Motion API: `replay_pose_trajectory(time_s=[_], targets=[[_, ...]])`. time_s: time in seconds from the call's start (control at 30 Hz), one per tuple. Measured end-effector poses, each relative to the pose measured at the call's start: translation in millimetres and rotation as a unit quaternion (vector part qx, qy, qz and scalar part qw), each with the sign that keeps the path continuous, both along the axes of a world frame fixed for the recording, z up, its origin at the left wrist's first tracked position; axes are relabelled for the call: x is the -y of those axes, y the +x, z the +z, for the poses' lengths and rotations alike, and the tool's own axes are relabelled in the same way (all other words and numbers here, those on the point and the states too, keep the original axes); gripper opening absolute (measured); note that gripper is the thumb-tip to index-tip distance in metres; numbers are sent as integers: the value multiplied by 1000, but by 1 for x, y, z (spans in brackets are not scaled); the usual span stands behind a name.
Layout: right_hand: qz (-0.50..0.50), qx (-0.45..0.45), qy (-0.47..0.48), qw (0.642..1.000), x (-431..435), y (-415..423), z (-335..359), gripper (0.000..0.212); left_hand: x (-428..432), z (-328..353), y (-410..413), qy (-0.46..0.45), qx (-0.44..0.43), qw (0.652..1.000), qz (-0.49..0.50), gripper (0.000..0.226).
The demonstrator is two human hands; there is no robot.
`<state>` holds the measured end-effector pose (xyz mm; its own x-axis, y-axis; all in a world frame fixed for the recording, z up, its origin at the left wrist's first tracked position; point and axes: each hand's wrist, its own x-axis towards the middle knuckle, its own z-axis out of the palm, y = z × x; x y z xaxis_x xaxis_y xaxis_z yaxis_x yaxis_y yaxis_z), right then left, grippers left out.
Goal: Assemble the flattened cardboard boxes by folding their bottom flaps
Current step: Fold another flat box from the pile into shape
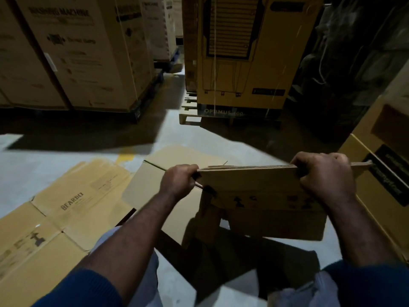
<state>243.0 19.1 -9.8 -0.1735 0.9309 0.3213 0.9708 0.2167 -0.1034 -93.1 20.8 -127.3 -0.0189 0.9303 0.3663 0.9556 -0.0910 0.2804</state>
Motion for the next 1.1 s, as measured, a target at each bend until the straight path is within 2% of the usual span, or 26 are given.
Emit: replay_pose_trajectory(time_s=[0.1, 0.2, 0.27, 0.43, 0.57, 0.63, 0.67, 0.73, 0.77, 0.83, 0.87, 0.93, 1.0, 1.1], targets=[[18, 24, -67, 997, -5, -12, -14, 31, -2, -6, 23, 17, -35, 998, -49, 6], [68, 116, -133, 982, -11, -43, -42, 27, 0, -14, 49, 13, -74, 993, -94, 12], [101, 142, -168, 970, -12, -65, -58, 29, 0, -23, 61, 30, -74, 990, -119, 10], [113, 124, -185, 968, -16, -85, -64, 33, 2, -30, 65, 77, -23, 990, -120, 31], [141, 129, -172, 966, -6, -103, -70, 30, 6, -36, 65, 84, -3, 988, -132, 17], [140, 123, -165, 969, -3, -108, -71, 32, 7, -38, 62, 56, 63, 987, -137, 18], [135, 119, -162, 970, -3, -108, -70, 33, 7, -35, 59, 29, 142, 981, -126, 17], [127, 111, -159, 973, -5, -106, -68, 34, 9, -34, 51, -5, 320, 944, -81, 20], [125, 108, -157, 974, -4, -105, -68, 33, 13, -39, 45, -16, 370, 928, -34, 29], [128, 106, -149, 975, -4, -104, -68, 33, 21, -59, 31, -63, 407, 905, 104, 47], [131, 105, -147, 975, -3, -104, -68, 33, 26, -71, 25, -114, 428, 875, 197, 56], [135, 102, -144, 975, -3, -105, -69, 34, 42, -93, 15, -233, 479, 764, 365, 70], [137, 99, -143, 975, -4, -106, -69, 35, 61, -109, 10, -316, 526, 658, 436, 76], [137, 96, -138, 976, -5, -106, -69, 36, 81, -141, 0, -388, 592, 578, 406, 88]])
